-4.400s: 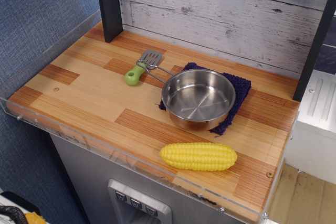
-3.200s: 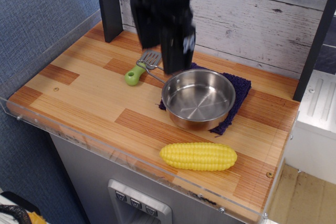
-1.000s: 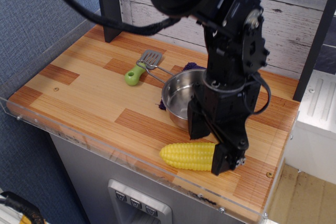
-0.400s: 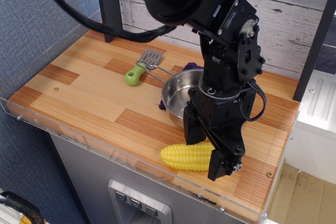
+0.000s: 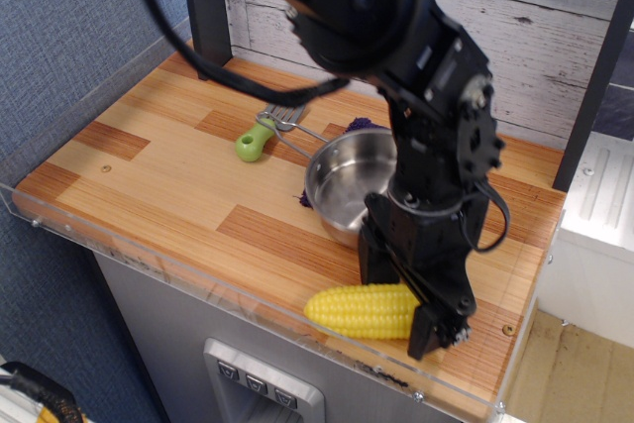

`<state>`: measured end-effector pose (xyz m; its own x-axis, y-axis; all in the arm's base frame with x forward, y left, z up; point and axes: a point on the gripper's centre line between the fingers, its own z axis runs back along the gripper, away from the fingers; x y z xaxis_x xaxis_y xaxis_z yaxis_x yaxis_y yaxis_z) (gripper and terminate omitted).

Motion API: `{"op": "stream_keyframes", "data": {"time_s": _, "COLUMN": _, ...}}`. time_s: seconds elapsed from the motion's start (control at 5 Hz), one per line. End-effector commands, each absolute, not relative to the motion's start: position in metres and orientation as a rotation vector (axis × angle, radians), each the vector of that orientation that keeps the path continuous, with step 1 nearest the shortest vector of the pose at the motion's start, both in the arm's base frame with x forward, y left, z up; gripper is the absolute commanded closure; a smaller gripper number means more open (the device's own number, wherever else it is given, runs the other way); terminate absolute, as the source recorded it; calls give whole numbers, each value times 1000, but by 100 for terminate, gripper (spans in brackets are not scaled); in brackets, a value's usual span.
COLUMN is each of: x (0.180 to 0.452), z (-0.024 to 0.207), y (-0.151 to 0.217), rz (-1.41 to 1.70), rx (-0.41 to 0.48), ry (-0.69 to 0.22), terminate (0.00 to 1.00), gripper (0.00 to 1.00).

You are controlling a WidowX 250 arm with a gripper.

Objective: Place the corn to the left of the spoon.

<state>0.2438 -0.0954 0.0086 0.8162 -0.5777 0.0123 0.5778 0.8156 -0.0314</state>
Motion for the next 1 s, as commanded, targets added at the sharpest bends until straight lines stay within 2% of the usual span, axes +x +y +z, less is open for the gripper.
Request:
{"op": "stream_keyframes", "data": {"time_s": 0.0, "x": 249, "z": 22, "y": -101, "rz": -640, "rx": -35, "ry": -55, "terminate": 0, "gripper": 100}}
{"op": "stream_keyframes", "data": {"time_s": 0.2, "x": 254, "z": 44, "y": -100, "rz": -652, "rx": -35, "ry": -89, "terminate": 0, "gripper": 100}}
{"op": "stream_keyframes", "data": {"time_s": 0.4, "x": 259, "z": 80, "y": -101, "rz": -652, "rx": 3, "ry": -134, "terminate": 0, "gripper": 100}}
{"op": "stream_keyframes", "data": {"time_s": 0.6, "x": 271, "z": 129, "y": -117, "rz": -617, "rx": 67, "ry": -196, "terminate": 0, "gripper": 100}}
{"op": "stream_keyframes", "data": {"time_s": 0.8, "x": 303, "z": 179, "y": -124, "rz": -518, "rx": 120, "ry": -241, "terminate": 0, "gripper": 100}}
